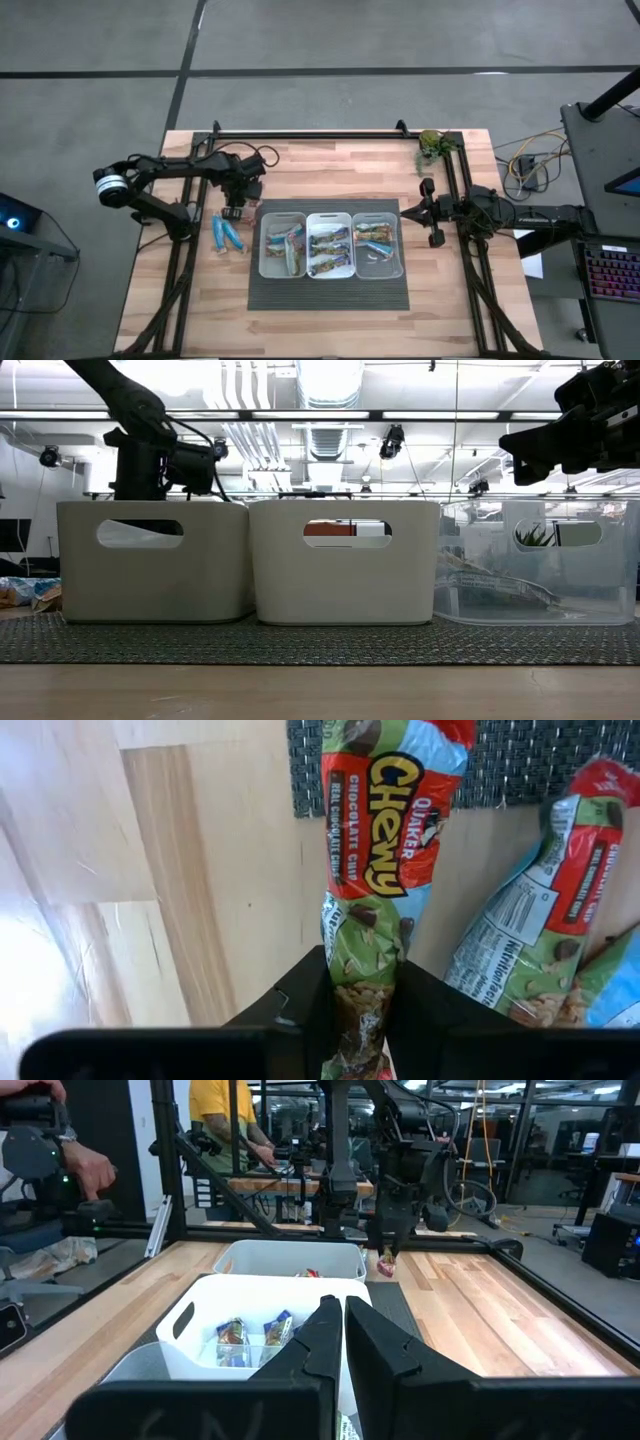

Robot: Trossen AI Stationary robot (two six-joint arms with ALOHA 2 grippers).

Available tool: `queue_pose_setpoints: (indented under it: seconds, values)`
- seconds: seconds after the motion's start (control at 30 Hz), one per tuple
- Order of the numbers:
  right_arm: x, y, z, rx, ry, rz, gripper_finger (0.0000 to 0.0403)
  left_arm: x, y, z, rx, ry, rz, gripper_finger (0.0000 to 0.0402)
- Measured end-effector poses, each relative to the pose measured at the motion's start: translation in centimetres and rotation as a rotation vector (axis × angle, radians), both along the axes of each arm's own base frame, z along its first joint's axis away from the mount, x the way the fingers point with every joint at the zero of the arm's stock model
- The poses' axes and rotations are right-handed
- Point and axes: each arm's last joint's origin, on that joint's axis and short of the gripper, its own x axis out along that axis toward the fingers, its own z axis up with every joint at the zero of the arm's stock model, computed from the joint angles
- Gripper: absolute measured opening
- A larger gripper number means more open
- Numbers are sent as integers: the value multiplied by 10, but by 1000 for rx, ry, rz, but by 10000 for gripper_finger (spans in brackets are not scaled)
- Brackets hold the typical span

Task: Pick and place Granola Bars by type
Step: Put the top red granola bar into the gray bin

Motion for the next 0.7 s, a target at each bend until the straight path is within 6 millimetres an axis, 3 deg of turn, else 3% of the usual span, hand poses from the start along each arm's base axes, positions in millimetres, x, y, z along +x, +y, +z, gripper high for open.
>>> queue_pose_setpoints:
  seconds: [0.23,0.7]
  values:
    - [0,0,0,0,0,0,9,2,1,11,-9,14,5,66]
    - [0,0,0,0,-1,1,9,20,5,85,-25,-130,114,66]
